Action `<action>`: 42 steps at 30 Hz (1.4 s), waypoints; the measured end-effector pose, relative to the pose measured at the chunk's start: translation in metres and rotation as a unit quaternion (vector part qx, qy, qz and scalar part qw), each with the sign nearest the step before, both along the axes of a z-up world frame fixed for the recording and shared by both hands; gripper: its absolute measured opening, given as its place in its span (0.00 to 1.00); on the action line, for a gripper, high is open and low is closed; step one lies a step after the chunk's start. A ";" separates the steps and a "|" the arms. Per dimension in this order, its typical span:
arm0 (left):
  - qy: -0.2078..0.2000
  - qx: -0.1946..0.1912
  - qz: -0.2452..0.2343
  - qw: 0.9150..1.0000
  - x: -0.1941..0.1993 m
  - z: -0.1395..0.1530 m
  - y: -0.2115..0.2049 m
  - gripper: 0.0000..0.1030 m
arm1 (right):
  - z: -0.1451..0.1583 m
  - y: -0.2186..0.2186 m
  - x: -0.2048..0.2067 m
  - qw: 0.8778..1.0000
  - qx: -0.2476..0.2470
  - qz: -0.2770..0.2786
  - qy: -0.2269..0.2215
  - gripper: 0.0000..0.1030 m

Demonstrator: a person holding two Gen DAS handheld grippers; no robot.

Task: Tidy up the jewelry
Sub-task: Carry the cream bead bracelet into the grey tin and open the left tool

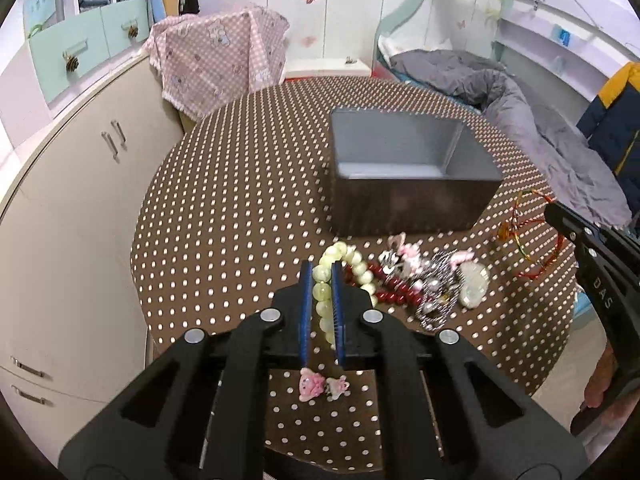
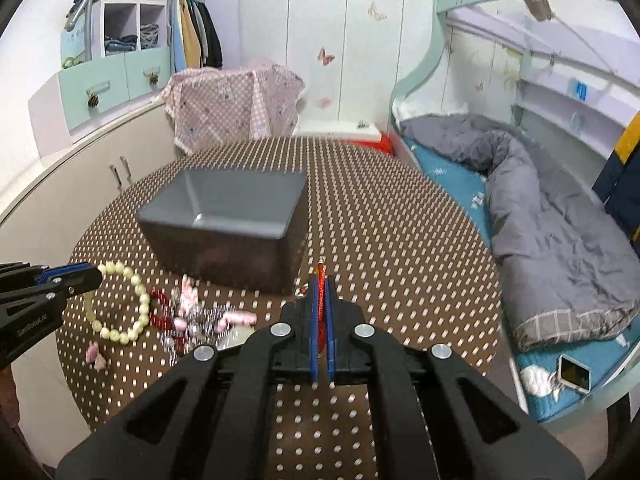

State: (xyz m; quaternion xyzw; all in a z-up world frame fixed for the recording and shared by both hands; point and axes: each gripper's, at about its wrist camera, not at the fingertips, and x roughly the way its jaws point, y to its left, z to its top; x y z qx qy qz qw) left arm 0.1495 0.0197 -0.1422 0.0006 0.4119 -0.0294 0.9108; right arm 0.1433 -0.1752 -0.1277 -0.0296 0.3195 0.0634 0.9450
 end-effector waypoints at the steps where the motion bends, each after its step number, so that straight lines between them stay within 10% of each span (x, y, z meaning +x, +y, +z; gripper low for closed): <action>1: -0.003 0.000 -0.001 1.000 0.000 0.002 -0.002 0.09 | 0.005 0.000 0.001 1.000 0.001 0.001 -0.007 0.01; 20: -0.105 0.000 -0.024 0.994 0.021 0.073 -0.013 0.09 | 0.057 0.014 0.021 0.996 0.010 0.020 -0.090 0.03; 38: -0.058 -0.032 -0.052 0.996 0.075 0.050 -0.032 0.10 | 0.034 0.033 0.060 0.998 0.022 0.048 -0.040 0.04; 42: -0.056 -0.024 -0.049 0.997 0.079 0.049 -0.030 0.19 | 0.036 0.029 0.063 0.998 0.026 0.039 -0.038 0.42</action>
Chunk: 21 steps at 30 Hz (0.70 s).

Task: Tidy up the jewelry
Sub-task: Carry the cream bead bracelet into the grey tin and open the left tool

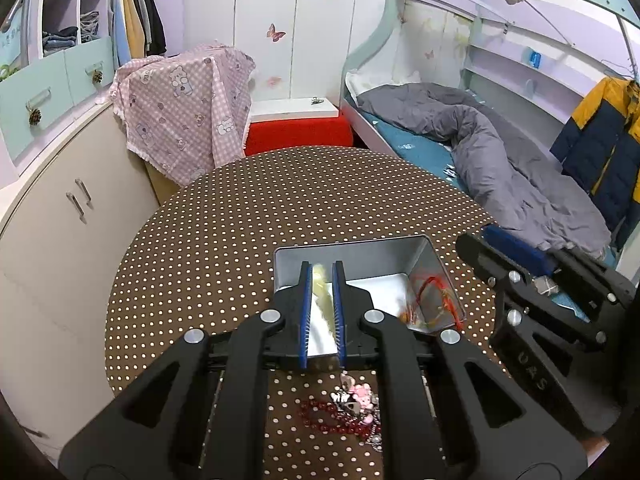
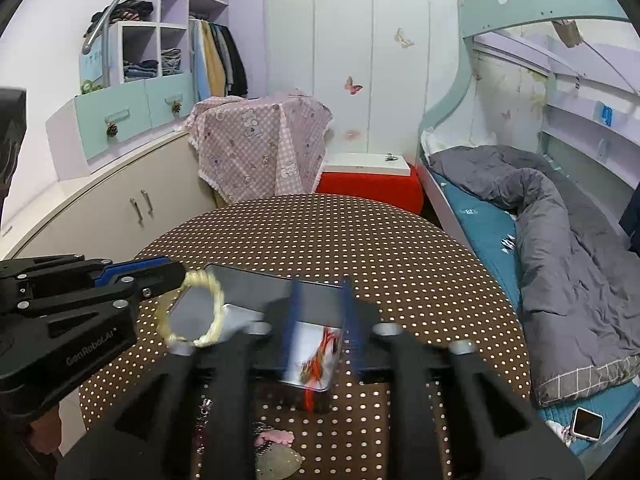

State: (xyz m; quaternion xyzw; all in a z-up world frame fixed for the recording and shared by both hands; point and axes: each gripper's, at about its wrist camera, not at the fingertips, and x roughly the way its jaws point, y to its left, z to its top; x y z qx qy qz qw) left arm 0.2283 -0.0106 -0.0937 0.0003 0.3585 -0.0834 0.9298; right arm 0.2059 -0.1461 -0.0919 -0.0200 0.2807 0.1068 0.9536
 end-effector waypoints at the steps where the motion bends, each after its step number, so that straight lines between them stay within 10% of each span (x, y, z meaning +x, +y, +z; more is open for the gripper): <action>1: 0.002 0.001 0.001 1.000 0.001 -0.001 0.001 0.27 | 0.000 -0.001 0.000 1.000 -0.004 -0.007 -0.002 0.49; 2: 0.002 0.002 0.003 1.000 0.002 -0.001 0.002 0.55 | 0.001 -0.003 -0.001 1.000 -0.006 -0.014 -0.005 0.50; 3: -0.005 0.001 0.009 1.000 0.000 -0.001 0.003 0.62 | 0.000 -0.005 -0.001 1.000 -0.006 -0.018 -0.005 0.52; 21: -0.001 0.011 0.016 1.000 -0.004 -0.001 0.009 0.62 | 0.001 -0.026 -0.008 0.999 -0.009 -0.044 -0.002 0.59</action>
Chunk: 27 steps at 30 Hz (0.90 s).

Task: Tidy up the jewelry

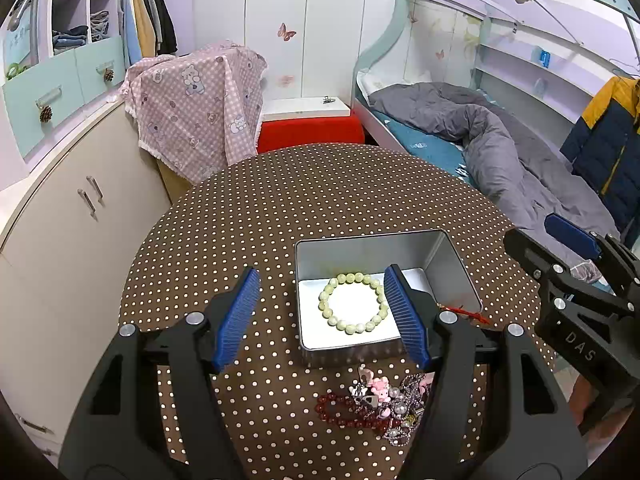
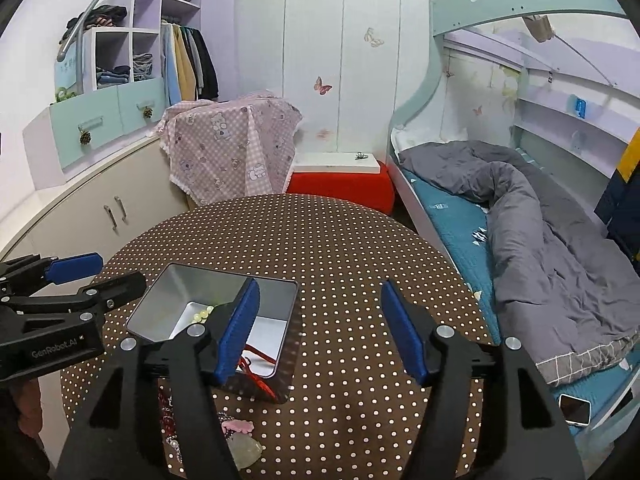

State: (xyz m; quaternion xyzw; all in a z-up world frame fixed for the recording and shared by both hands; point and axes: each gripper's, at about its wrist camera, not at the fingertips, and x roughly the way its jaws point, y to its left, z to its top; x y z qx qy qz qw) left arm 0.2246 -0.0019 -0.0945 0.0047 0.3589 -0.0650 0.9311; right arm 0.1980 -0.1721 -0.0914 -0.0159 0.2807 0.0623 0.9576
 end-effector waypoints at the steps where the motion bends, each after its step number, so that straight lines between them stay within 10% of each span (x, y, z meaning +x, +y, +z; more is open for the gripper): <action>1: 0.000 0.000 0.001 1.000 -0.001 0.000 0.000 0.62 | 0.001 0.000 -0.001 1.000 0.000 0.000 0.000 0.59; 27: 0.055 -0.013 -0.004 0.998 -0.078 -0.037 0.025 0.69 | -0.040 0.000 -0.057 0.998 -0.003 0.003 0.066 0.81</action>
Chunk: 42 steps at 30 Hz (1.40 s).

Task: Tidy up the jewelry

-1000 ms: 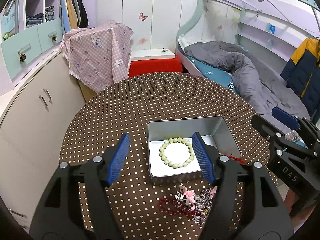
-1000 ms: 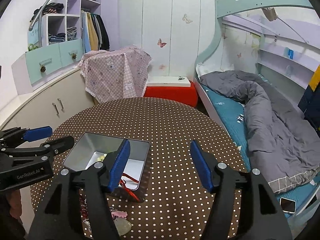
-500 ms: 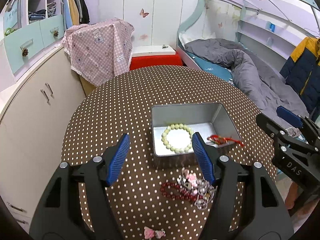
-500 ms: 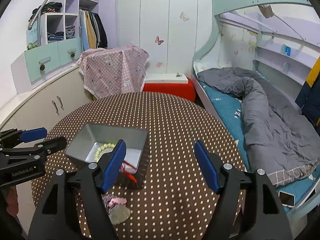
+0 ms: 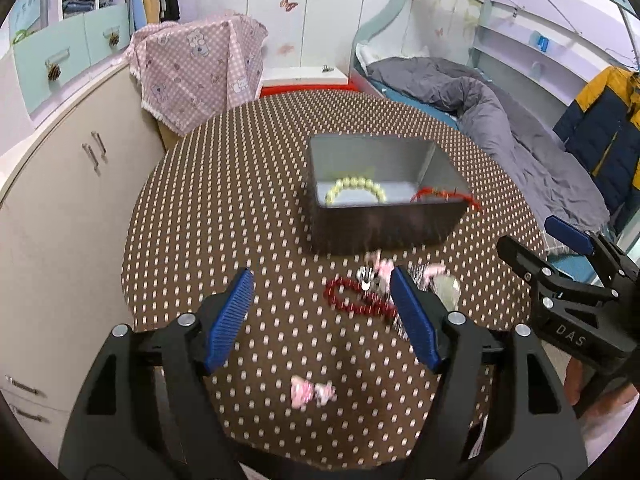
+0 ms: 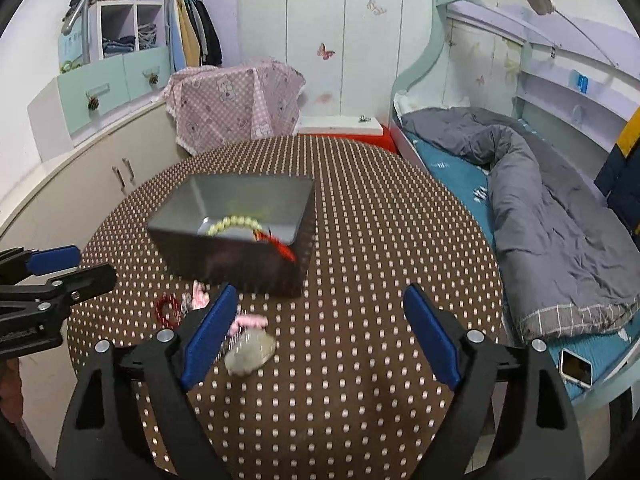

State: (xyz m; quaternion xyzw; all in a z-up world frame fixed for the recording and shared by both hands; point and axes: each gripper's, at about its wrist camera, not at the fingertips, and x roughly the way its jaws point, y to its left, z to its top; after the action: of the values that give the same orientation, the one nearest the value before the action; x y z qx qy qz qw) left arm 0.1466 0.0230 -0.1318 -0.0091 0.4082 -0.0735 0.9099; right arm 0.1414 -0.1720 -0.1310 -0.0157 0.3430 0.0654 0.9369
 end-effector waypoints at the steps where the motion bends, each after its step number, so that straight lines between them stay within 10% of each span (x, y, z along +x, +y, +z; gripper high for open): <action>1: 0.005 0.000 0.001 1.000 -0.004 -0.004 0.002 0.70 | -0.003 0.000 -0.002 1.000 0.000 -0.001 0.006 0.83; 19: 0.057 0.021 -0.024 0.998 -0.043 -0.068 0.007 0.70 | -0.041 0.024 -0.021 0.997 -0.010 0.014 0.071 0.88; 27: 0.004 0.033 -0.028 0.999 -0.055 -0.072 0.007 0.32 | -0.045 0.027 -0.022 0.997 -0.013 0.020 0.078 0.88; 42: -0.009 -0.015 -0.017 1.000 -0.053 -0.072 0.026 0.24 | -0.052 0.038 -0.004 0.997 -0.040 0.036 0.063 0.86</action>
State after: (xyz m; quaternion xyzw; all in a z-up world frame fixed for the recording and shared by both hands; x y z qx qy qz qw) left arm 0.0932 0.0486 -0.2033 -0.0155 0.3985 -0.0953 0.9121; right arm 0.1373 -0.1337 -0.1826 -0.0611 0.4028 0.0861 0.9092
